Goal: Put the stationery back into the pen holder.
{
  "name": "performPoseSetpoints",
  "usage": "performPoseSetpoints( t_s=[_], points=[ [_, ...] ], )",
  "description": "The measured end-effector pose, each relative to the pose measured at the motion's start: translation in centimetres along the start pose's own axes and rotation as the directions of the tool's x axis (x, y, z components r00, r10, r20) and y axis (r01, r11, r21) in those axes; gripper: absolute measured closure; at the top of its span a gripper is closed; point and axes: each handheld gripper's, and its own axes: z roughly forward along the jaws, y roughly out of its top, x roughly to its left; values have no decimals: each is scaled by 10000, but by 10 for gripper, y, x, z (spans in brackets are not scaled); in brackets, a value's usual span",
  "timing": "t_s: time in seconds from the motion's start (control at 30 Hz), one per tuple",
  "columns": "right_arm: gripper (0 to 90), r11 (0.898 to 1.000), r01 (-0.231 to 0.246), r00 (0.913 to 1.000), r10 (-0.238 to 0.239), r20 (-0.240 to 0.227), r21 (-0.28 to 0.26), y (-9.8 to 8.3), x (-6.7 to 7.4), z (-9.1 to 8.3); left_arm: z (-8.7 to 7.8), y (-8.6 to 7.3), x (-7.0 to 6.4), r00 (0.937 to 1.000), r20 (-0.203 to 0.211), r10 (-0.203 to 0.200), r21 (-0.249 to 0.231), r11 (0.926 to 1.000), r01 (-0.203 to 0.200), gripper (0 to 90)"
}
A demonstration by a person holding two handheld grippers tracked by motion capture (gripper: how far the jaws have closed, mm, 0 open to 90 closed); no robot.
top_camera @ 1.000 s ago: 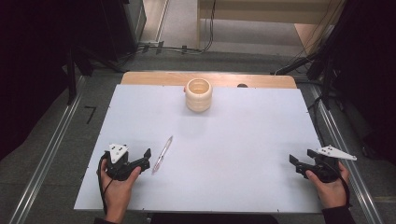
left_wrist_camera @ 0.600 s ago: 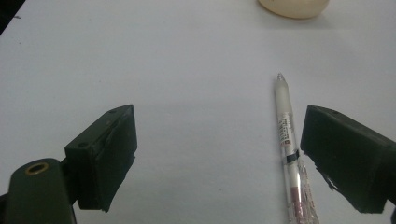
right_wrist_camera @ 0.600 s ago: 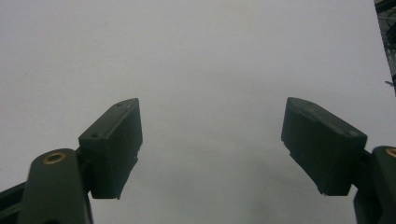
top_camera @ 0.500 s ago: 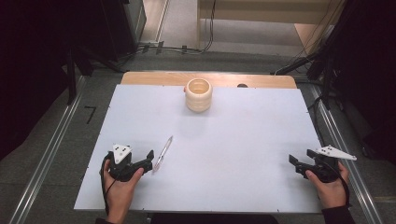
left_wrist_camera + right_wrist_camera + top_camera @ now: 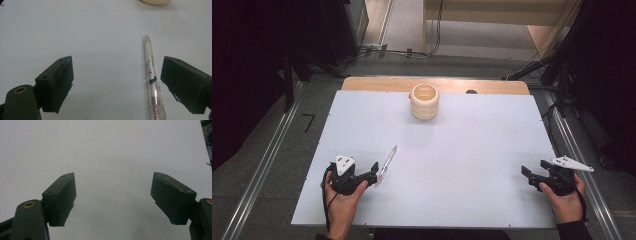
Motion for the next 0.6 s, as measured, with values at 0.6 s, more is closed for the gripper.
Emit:
performPoseSetpoints(
  t_s=[0.6],
  points=[
    [191,10000,15,10000,-15,15,1,0,1,0,2,-2,-7,9999,109,94,190,9998,-96,123]
  ],
)
